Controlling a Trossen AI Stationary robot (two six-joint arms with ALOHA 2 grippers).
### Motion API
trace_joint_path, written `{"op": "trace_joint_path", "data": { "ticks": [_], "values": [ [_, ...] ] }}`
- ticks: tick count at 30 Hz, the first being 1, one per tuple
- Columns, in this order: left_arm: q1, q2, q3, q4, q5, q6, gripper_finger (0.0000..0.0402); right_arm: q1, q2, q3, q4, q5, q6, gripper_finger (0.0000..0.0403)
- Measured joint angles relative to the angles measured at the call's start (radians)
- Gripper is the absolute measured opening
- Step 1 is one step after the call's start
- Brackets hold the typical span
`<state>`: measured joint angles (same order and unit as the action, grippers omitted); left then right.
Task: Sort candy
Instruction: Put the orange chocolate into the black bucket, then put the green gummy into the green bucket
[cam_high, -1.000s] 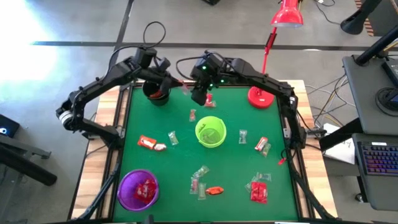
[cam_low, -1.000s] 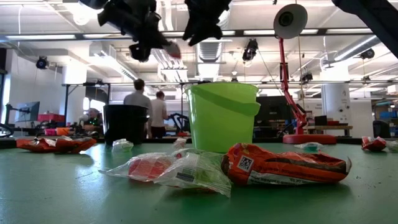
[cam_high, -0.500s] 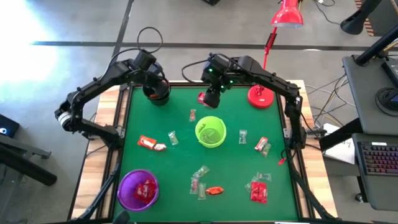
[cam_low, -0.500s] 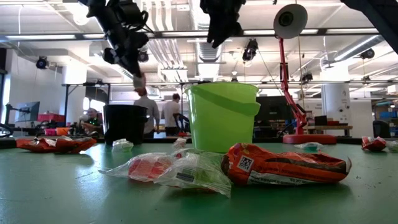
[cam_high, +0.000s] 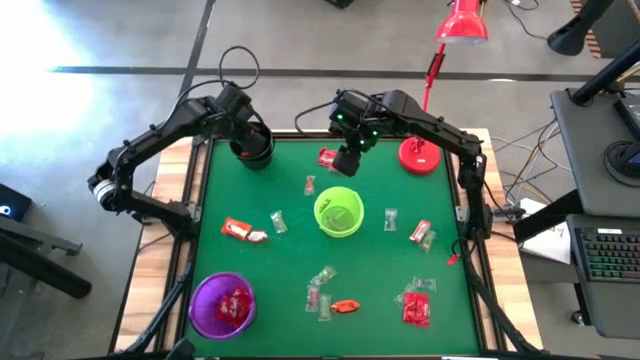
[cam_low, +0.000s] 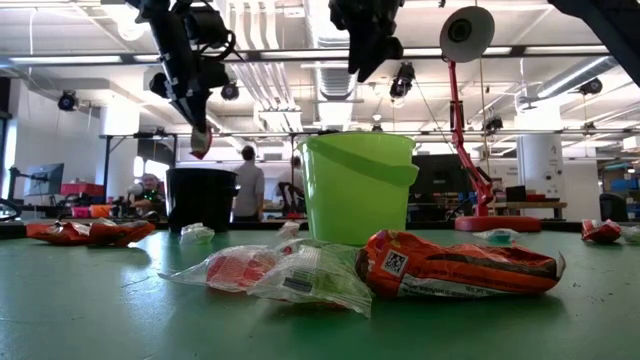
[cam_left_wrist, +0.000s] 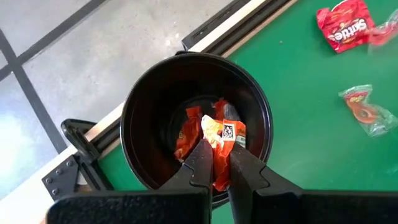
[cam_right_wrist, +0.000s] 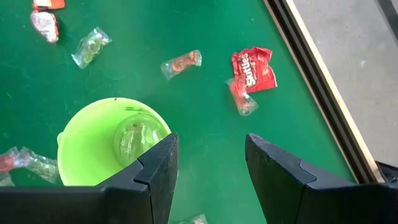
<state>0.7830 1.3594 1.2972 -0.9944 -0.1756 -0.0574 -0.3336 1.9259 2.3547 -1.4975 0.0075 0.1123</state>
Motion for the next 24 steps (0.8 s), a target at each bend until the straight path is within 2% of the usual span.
{"op": "trace_joint_path", "data": {
  "ticks": [4, 13, 18, 20, 24],
  "values": [
    [0.0, 0.0, 0.0, 0.004, 0.0, 0.006, 0.0021, 0.0, 0.0, 0.0, -0.024, 0.0, 0.0, 0.0178],
    [0.0, 0.0, 0.0, -0.001, 0.0, 0.022, 0.0107, 0.0, 0.0, -0.001, -0.047, 0.0, 0.0, 0.0178],
    [-0.001, 0.0, 0.0, -0.002, 0.001, 0.022, 0.0134, 0.0, 0.008, -0.001, -0.03, 0.0, 0.0, 0.0178],
    [-0.005, 0.0, 0.0, -0.009, 0.029, 0.023, 0.0137, 0.0, 0.015, -0.001, -0.031, 0.0, -0.005, 0.0178],
    [-0.034, 0.0, 0.0, -0.021, 0.18, 0.023, 0.0138, 0.0, 0.021, -0.002, -0.032, -0.001, -0.008, 0.0178]
  ]
}}
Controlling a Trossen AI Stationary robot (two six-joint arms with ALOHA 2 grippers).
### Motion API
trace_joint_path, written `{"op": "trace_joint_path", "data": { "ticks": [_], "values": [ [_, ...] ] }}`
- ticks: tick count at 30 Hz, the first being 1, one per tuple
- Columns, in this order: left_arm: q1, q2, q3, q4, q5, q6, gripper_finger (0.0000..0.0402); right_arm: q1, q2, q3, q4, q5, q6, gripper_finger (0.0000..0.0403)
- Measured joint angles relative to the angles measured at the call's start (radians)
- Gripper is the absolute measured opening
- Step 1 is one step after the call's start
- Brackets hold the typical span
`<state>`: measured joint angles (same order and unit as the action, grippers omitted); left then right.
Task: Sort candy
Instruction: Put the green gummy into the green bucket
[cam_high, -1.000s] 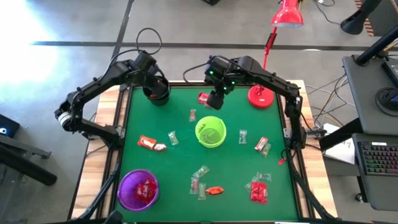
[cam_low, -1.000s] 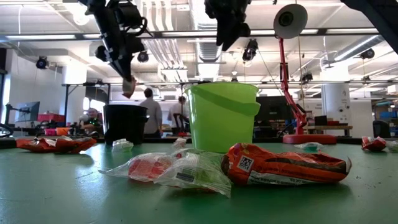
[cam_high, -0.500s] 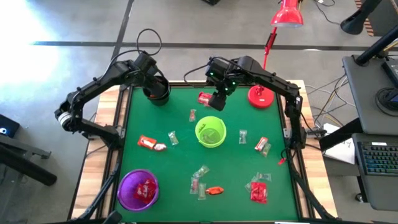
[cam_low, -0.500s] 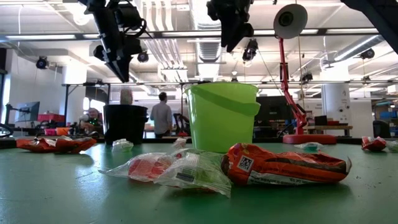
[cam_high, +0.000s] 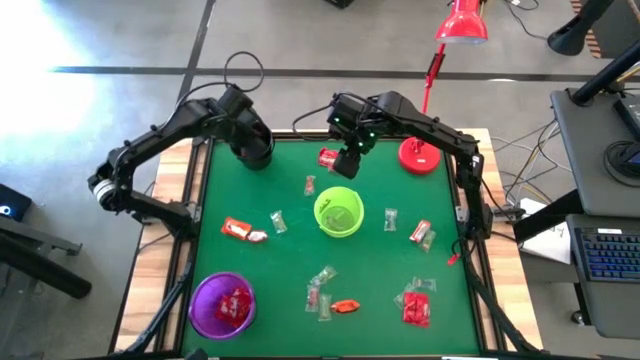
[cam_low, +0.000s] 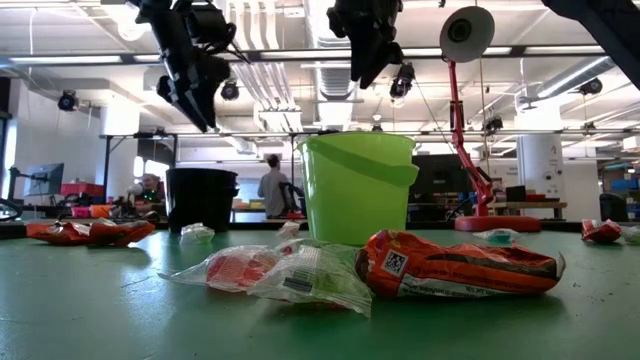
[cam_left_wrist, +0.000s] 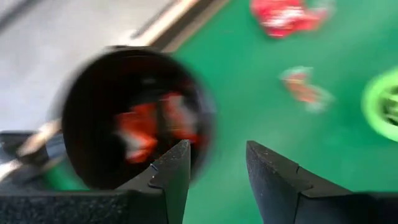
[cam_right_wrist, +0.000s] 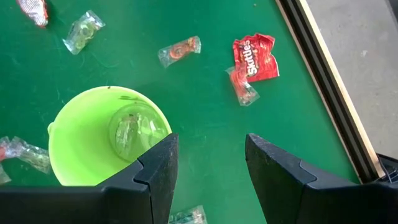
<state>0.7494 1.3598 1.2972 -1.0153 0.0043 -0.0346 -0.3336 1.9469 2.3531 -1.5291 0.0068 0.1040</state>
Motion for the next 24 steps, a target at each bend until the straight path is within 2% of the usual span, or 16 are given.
{"op": "trace_joint_path", "data": {
  "ticks": [3, 7, 12, 20, 24],
  "values": [
    [-0.05, 0.0, -0.001, -0.004, 0.068, 0.016, 0.0139, 0.0, 0.0, 0.0, 0.0, 0.0, 0.0, 0.0178],
    [-0.123, 0.0, -0.003, -0.036, 0.067, 0.009, 0.0139, 0.0, 0.0, 0.0, 0.0, 0.0, 0.0, 0.0178],
    [-0.201, 0.0, -0.003, -0.065, 0.065, -0.21, 0.0139, 0.0, 0.0, -0.001, 0.0, 0.0, 0.009, 0.0178],
    [-0.328, 0.0, -0.003, -0.092, 0.037, -0.42, 0.0139, 0.0, 0.0, -0.001, -0.032, 0.017, -0.072, 0.0178],
    [-0.394, 0.0, -0.004, -0.112, -0.016, -0.613, 0.0139, 0.0, 0.0, -0.001, -0.041, 0.047, -0.079, 0.0178]
  ]
}}
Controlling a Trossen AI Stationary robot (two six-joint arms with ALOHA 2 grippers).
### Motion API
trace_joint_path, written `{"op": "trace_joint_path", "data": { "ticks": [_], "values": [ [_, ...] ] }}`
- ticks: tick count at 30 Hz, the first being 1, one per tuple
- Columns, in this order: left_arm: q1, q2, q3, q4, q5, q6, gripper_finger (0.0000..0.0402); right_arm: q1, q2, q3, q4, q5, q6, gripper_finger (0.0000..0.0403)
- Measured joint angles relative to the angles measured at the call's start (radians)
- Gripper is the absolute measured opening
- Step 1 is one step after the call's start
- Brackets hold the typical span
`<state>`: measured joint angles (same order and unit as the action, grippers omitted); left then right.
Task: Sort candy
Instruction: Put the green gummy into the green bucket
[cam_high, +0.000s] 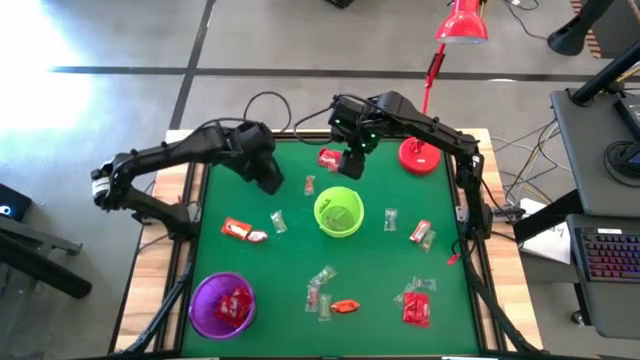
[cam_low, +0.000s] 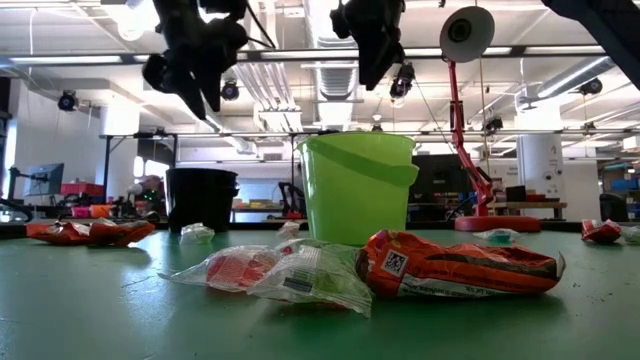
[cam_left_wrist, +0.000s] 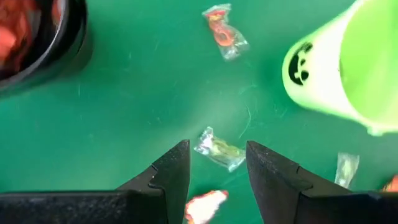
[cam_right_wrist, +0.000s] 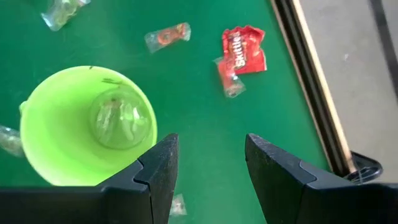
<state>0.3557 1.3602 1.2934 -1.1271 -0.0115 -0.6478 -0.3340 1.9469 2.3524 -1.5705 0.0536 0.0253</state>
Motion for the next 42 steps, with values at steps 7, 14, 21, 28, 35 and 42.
{"op": "trace_joint_path", "data": {
  "ticks": [7, 14, 21, 28, 35, 42],
  "values": [
    [-0.055, 0.004, 0.0, 0.001, -0.058, -0.312, 0.0139, 0.0, -0.007, 0.0, -0.001, 0.002, -0.013, 0.0178],
    [-0.095, 0.069, 0.0, -0.001, -0.104, -0.434, 0.0139, 0.0, -0.008, 0.0, -0.001, 0.002, -0.044, 0.0178],
    [-0.173, 0.202, -0.002, -0.02, -0.11, -0.583, 0.0139, 0.0, -0.008, 0.0, -0.001, 0.002, -0.082, 0.0178],
    [-0.228, 0.314, -0.002, -0.013, -0.095, -0.686, 0.0139, 0.0, -0.008, 0.0, -0.001, 0.002, -0.102, 0.0178],
    [-0.244, 0.403, 0.0, -0.007, -0.067, -0.808, 0.0139, 0.0, -0.016, 0.0, -0.001, 0.001, -0.1, 0.0178],
    [-0.25, 0.454, 0.001, 0.012, -0.065, -0.858, 0.0139, 0.002, -0.045, 0.0, 0.0, 0.0, -0.08, 0.0178]
  ]
}}
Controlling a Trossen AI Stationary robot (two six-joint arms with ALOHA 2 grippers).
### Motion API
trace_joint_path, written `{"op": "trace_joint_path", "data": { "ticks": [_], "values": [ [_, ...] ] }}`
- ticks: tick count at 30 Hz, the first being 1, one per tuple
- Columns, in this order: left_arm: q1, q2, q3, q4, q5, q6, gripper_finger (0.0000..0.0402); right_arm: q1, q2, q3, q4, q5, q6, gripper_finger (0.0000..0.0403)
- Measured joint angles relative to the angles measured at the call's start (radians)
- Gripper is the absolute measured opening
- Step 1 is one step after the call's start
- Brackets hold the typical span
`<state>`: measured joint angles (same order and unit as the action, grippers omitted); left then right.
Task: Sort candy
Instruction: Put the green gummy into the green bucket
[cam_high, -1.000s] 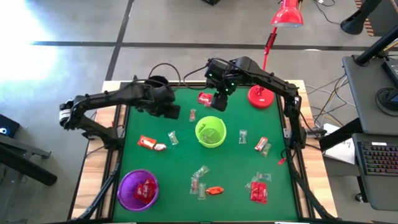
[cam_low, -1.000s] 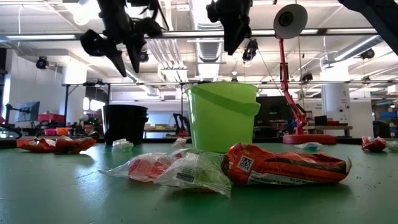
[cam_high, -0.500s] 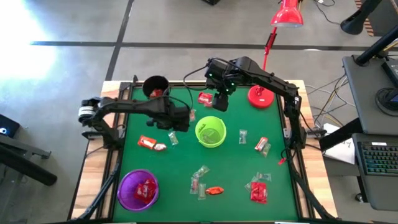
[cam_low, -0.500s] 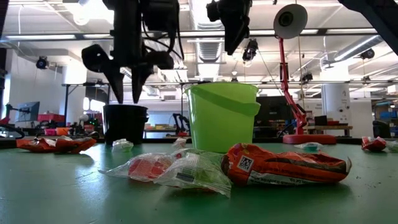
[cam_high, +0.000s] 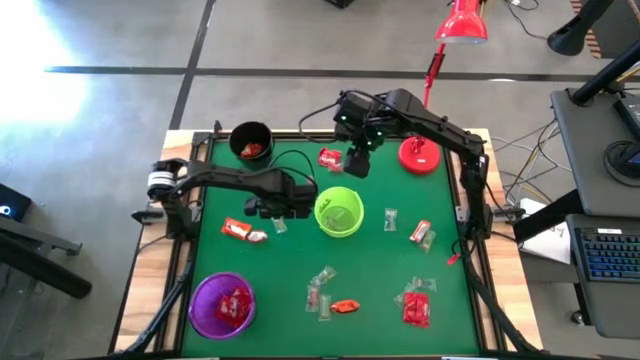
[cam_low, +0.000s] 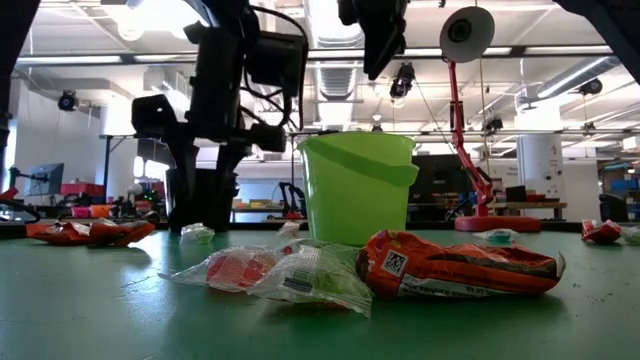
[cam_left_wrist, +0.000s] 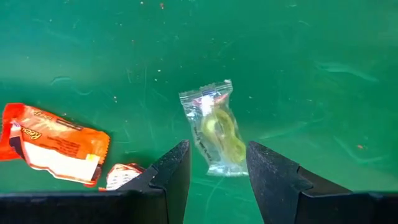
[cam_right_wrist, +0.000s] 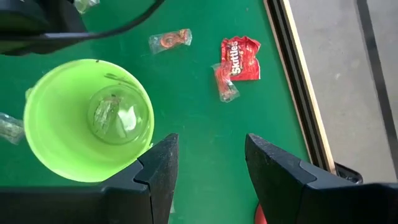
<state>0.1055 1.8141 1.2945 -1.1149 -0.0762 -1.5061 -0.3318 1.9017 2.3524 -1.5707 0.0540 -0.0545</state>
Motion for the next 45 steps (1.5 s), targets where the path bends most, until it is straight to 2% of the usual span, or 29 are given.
{"op": "trace_joint_path", "data": {
  "ticks": [18, 25, 31, 39, 45],
  "values": [
    [0.0, 0.139, -0.001, 0.038, 0.043, -0.028, 0.0139, 0.029, -0.088, 0.0, 0.0, -0.002, 0.029, 0.0178],
    [0.002, 0.188, 0.005, 0.046, 0.058, 0.016, 0.0135, 0.033, -0.093, 0.0, 0.0, -0.002, 0.026, 0.0178],
    [0.002, 0.176, 0.0, -0.012, 0.048, 0.023, 0.01, 0.033, -0.094, 0.0, 0.0, -0.002, 0.025, 0.0178],
    [0.002, 0.175, -0.004, -0.08, 0.037, 0.065, 0.0013, 0.033, -0.094, 0.0, 0.0, -0.002, 0.024, 0.0178],
    [0.002, 0.174, -0.014, -0.081, 0.036, 0.105, 0.0003, 0.033, -0.094, 0.0, 0.0, -0.003, 0.028, 0.0178]
  ]
}}
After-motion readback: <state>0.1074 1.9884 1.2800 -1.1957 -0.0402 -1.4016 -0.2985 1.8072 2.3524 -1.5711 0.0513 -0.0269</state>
